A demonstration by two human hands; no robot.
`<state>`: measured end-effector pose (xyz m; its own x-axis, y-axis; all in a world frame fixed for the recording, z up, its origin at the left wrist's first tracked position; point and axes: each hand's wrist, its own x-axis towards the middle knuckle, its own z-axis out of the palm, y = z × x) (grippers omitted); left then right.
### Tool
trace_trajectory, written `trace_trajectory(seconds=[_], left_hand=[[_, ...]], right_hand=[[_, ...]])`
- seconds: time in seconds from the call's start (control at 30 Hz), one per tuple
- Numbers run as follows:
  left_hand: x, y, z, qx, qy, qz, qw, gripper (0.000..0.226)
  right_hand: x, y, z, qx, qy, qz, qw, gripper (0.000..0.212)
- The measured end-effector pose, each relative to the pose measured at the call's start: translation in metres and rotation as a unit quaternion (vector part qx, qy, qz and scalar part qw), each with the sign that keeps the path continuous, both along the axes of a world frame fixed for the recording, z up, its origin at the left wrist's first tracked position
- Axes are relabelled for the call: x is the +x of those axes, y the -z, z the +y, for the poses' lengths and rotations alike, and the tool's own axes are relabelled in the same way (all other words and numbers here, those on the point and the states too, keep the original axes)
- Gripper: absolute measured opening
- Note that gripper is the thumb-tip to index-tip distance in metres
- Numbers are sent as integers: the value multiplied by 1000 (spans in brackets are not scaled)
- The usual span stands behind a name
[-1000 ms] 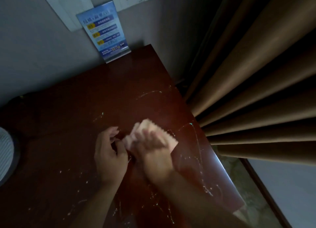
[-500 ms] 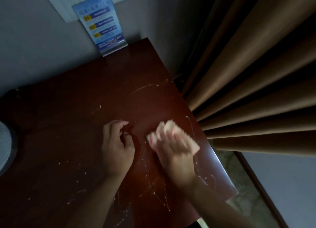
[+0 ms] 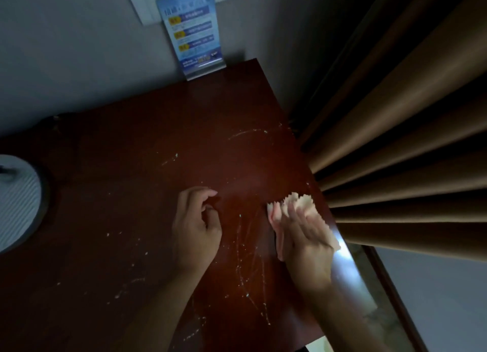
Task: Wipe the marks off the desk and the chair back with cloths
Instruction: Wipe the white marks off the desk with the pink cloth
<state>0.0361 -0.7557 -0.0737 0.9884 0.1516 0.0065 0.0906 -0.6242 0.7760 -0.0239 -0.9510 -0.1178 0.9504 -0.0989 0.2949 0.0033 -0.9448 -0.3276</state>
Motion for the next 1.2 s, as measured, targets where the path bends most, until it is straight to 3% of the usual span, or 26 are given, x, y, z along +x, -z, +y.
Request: trace_trajectory(seconds=[0.1,0.23,0.3,0.43,0.5,0.63,0.77,0.87,1.03,1.1,1.2], left_hand=[[3,0,-19,1,30,-29,999,34],[5,-3,-27,-2,46,-51,998,32],[3,0,-26,-1,49,-50,998,33],[-7,0,-31,-4,58,-26,998,36],[-6,-1,-34,-5,65,-30,997,38],[-1,-2,-38,-15,64,-60,996,36],[-6,3,-39,-11,59,-55,997,36],[-9,6,-47,-11,65,-43,997,37],[-1,1,-51,-8,84,-57,995,35],[0,1,-47,-4,84,-49,995,35],[0,3,-44,-6,74,-45,996,36]], right_hand=[[30,6,-11,-45,44,-37,997,31],[87,11,-23,-23,73,28,997,36],[71,9,-23,-5,77,48,996,40],[14,-2,-30,-40,78,-3,996,35],[25,-2,-32,-64,97,-27,993,29],[71,-7,-32,-34,119,12,992,61],[46,1,-28,-24,81,41,996,50],[25,7,-25,12,33,30,999,54],[86,-7,-28,-9,79,62,995,68],[73,-5,-25,-13,92,63,994,58],[26,-6,-23,-3,67,48,997,61]])
